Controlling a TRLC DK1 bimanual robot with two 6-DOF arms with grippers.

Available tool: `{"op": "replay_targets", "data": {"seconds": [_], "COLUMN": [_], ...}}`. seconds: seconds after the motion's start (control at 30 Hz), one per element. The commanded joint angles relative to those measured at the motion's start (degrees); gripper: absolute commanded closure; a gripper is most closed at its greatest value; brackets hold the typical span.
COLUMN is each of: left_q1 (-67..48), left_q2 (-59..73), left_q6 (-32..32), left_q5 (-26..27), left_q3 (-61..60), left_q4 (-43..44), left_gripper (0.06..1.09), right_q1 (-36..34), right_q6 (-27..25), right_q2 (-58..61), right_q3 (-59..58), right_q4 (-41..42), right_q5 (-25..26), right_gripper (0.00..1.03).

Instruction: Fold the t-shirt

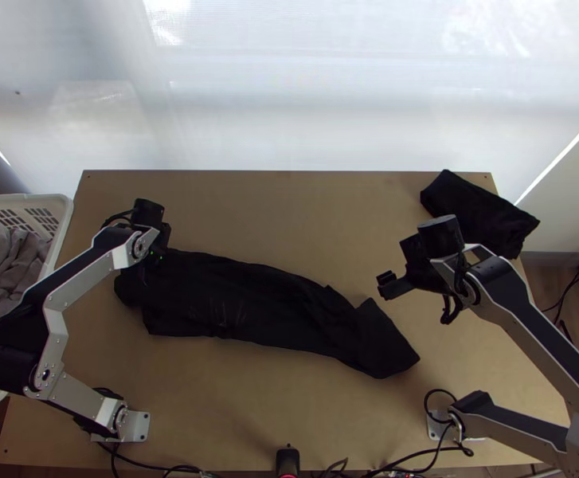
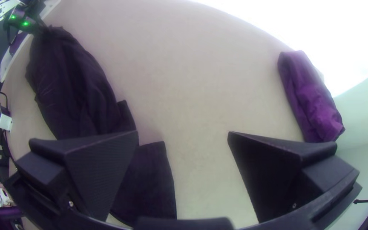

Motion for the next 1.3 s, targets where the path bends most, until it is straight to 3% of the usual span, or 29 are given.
{"op": "replay_targets", "data": {"seconds": [0.0,0.1,0.3,0.67,1.07,1.27], "left_q1": [-0.8,-1.1,-1.6,-4.8,-5.3,-5.3], "left_q2": [1.2,-0.1,-6.4,-12.7,-11.9,-11.6], "left_q6": [0.0,0.0,0.0,0.0,0.0,0.0], "left_q5": [2.0,1.9,2.0,2.1,2.1,2.0], "left_q3": [0.4,0.7,2.5,21.2,25.1,24.9], "left_q4": [1.6,1.7,0.4,-7.0,-7.6,-7.6], "left_gripper": [0.80,1.05,1.05,1.05,1.05,1.05], "right_q1": [0.1,0.6,6.7,6.3,13.4,15.4], "right_q6": [-0.3,-0.8,-1.4,-2.3,-1.9,-1.9], "right_q2": [-0.7,-0.8,-0.2,7.7,6.5,6.8], "right_q3": [0.1,-0.3,-3.3,9.0,-2.7,-3.5], "right_q4": [-0.4,-1.7,-3.4,-4.3,-10.5,-9.6], "right_q5": [0.0,0.0,-0.7,-0.8,-1.4,-2.3], "right_gripper": [0.05,0.05,0.05,0.05,0.05,0.07]}}
